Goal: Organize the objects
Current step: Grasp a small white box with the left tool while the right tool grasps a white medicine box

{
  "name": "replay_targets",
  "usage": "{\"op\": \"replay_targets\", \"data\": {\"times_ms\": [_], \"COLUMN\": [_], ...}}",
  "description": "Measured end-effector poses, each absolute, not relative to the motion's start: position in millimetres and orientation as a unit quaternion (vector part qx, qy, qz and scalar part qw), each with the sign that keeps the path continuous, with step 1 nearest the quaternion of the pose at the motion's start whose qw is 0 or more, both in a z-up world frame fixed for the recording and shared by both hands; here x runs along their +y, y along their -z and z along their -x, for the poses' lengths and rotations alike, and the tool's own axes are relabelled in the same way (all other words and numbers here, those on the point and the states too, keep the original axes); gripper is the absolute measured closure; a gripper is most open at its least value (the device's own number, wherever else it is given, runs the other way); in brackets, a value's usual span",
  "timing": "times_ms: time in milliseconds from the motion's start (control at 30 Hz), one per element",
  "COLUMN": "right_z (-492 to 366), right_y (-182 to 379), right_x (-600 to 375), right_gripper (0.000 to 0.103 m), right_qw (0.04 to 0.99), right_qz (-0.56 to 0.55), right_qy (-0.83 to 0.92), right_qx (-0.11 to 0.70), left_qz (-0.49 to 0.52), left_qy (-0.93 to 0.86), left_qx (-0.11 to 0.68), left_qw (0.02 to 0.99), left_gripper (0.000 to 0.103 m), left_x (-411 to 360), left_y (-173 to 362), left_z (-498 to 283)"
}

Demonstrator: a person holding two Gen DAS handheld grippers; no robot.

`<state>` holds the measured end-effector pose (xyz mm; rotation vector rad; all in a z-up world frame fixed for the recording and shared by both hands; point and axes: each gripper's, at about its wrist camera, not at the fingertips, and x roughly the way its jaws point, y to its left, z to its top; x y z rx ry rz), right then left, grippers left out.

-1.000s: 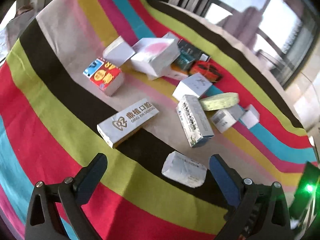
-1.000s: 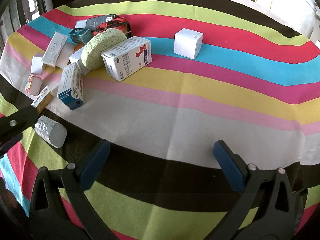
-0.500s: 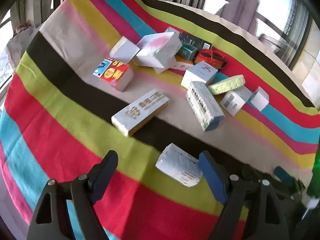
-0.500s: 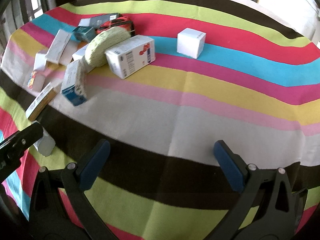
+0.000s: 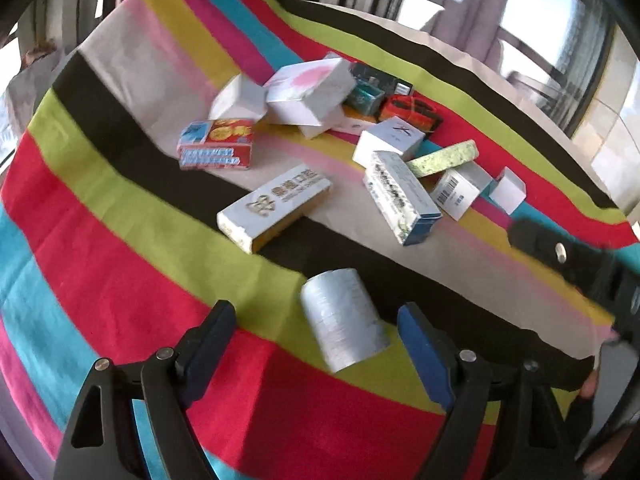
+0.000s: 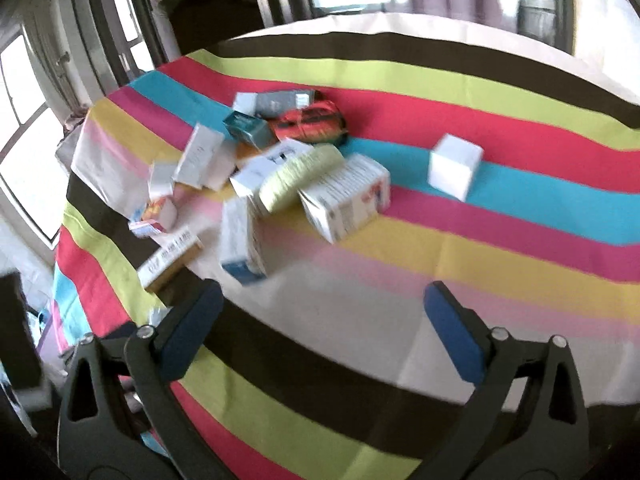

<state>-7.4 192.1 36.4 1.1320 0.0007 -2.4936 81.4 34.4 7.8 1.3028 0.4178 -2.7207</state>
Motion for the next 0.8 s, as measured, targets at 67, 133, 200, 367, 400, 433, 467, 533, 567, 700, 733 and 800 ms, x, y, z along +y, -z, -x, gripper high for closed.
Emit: {"op": "replay_targets", "data": {"times_ms": [67, 133, 200, 367, 400, 433, 467, 533, 567, 700, 733, 800], "right_z": [11.7, 16.8, 20.0, 36.6, 39.6, 41.8, 42.4, 40.8, 39.8, 26.7, 19.4, 8.1], "right_y": [-36.4, -29.9, -19.0, 0.2, 4.1, 8.1, 8.8, 9.7, 9.6, 4.7, 2.7, 1.5], "right_x": [182.5, 163.1, 147.6, 109.4, 100.3, 92.2, 88.5, 82.0, 82.4, 99.9, 109.2, 124.7], "right_gripper": [0.01, 0.015, 0.024, 0.033, 0.035, 0.036, 0.041, 0.058, 0.074, 0.074, 0.074, 0.074], "right_qw": [0.211, 0.226, 0.234, 0.253, 0.253, 0.252, 0.251, 0.236, 0.237, 0.233, 0.231, 0.223], "right_qz": [-0.408, -0.416, -0.429, -0.451, -0.451, -0.453, -0.454, -0.439, -0.439, -0.43, -0.426, -0.424], "right_qy": [0.888, 0.88, 0.871, 0.852, 0.85, 0.848, 0.847, 0.855, 0.855, 0.866, 0.87, 0.874], "right_qx": [0.013, 0.033, 0.057, 0.082, 0.095, 0.109, 0.118, 0.143, 0.141, 0.11, 0.097, 0.078], "left_qz": [-0.425, -0.43, -0.435, -0.438, -0.434, -0.429, -0.423, -0.419, -0.418, -0.411, -0.41, -0.41], "left_qy": [0.894, 0.896, 0.894, 0.894, 0.896, 0.898, 0.901, 0.901, 0.901, 0.902, 0.903, 0.903], "left_qx": [0.134, 0.104, 0.102, 0.092, 0.092, 0.093, 0.093, 0.108, 0.112, 0.125, 0.128, 0.129], "left_qw": [0.041, 0.045, 0.032, 0.009, -0.001, -0.01, -0.018, -0.026, -0.027, -0.029, -0.029, -0.029], "left_gripper": [0.038, 0.061, 0.072, 0.072, 0.072, 0.072, 0.072, 0.072, 0.072, 0.072, 0.072, 0.072], "left_x": [34.8, 37.5, 32.3, 14.6, 11.6, 9.3, 7.1, 2.5, 2.0, -1.4, -1.8, -2.7], "left_y": [-8.3, -8.5, -9.1, -9.4, -8.9, -7.8, -6.5, -6.3, -6.4, -6.2, -6.1, -5.7], "left_z": [-80.8, -78.0, -77.7, -85.3, -87.2, -88.4, -90.3, -91.3, -90.9, -90.5, -90.4, -90.3]}}
